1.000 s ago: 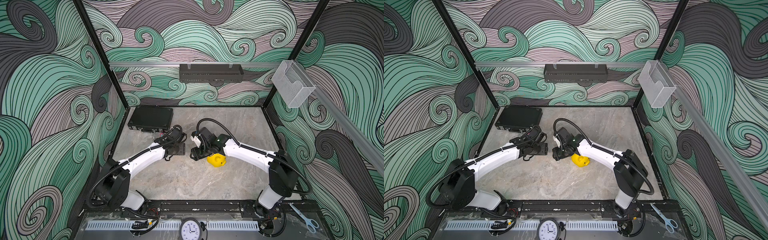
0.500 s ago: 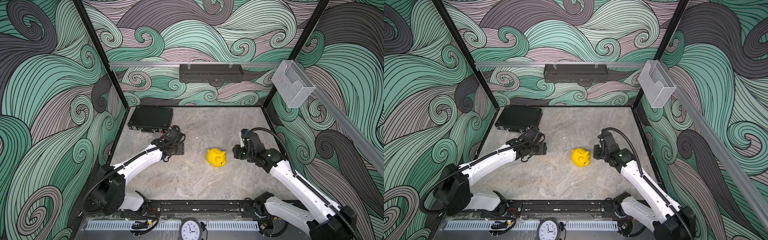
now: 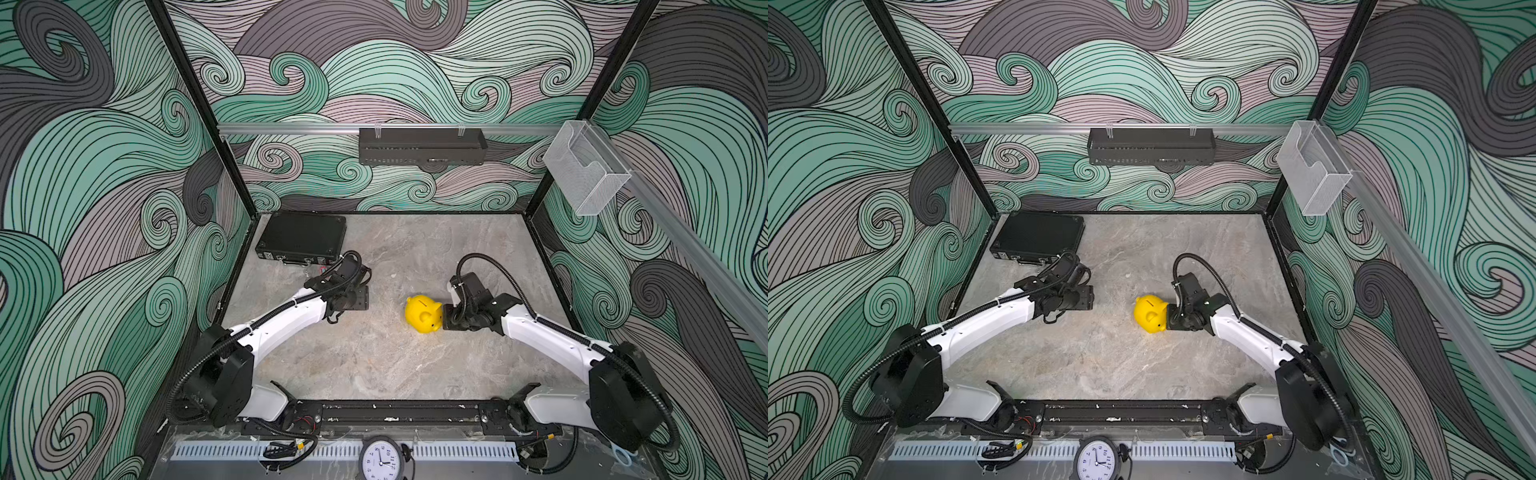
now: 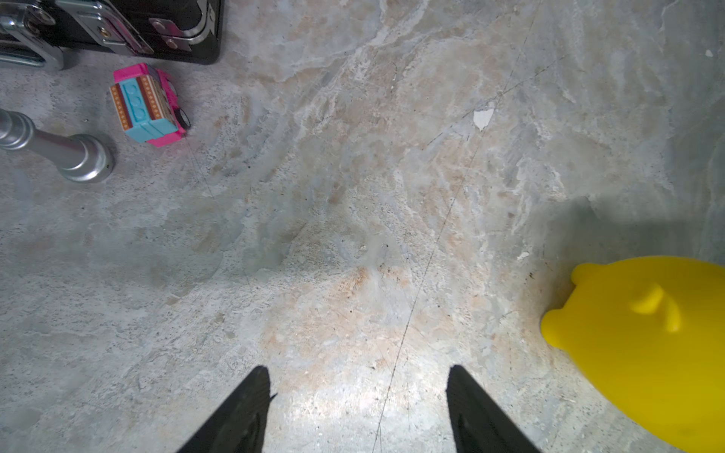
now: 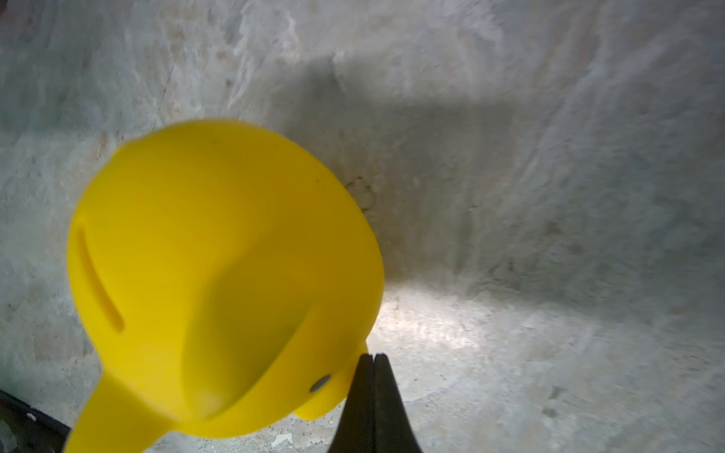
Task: Open piggy banks
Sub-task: Adjust the piggy bank at the center of the board.
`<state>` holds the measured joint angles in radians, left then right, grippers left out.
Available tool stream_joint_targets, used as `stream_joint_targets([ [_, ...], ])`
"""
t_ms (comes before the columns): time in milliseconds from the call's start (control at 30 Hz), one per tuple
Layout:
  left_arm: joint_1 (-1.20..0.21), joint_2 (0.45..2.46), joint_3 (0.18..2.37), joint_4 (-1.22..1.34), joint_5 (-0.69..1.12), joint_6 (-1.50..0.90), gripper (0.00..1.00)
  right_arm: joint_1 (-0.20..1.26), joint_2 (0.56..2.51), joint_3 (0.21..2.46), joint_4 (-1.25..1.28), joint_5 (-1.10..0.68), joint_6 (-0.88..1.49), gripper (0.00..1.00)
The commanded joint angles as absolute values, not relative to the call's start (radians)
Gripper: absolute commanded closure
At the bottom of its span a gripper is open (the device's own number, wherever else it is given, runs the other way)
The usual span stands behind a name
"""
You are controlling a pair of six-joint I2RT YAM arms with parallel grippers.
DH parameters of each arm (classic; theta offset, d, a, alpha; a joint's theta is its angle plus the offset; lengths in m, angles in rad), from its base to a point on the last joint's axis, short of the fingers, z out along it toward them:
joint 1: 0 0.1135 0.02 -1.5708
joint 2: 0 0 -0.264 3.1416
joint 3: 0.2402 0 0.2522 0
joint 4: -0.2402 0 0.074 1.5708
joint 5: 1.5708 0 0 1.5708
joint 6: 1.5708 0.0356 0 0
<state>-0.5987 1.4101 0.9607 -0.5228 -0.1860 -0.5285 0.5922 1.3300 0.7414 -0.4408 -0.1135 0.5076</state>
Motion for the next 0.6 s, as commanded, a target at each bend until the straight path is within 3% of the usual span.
stream_joint_targets([
  [0, -0.592, 1.412, 0.974, -0.535, -0.188, -0.527, 0.3, 0.67, 1.356, 0.745, -0.362, -0.144, 0.589, 1.0],
  [267, -0.586, 1.365, 0.95, -0.551, -0.23, -0.529, 0.29, 0.84, 1.508, 0.917, -0.215, -0.267, 0.61, 1.0],
  [400, -0.557, 1.313, 0.924, -0.551, -0.229, -0.538, 0.29, 0.908, 1.508, 1.022, -0.351, -0.276, 0.488, 0.87],
  [567, -0.515, 1.249, 0.885, -0.533, -0.193, -0.574, 0.28, 0.923, 1.418, 1.102, -0.626, 0.05, 0.308, 0.62],
])
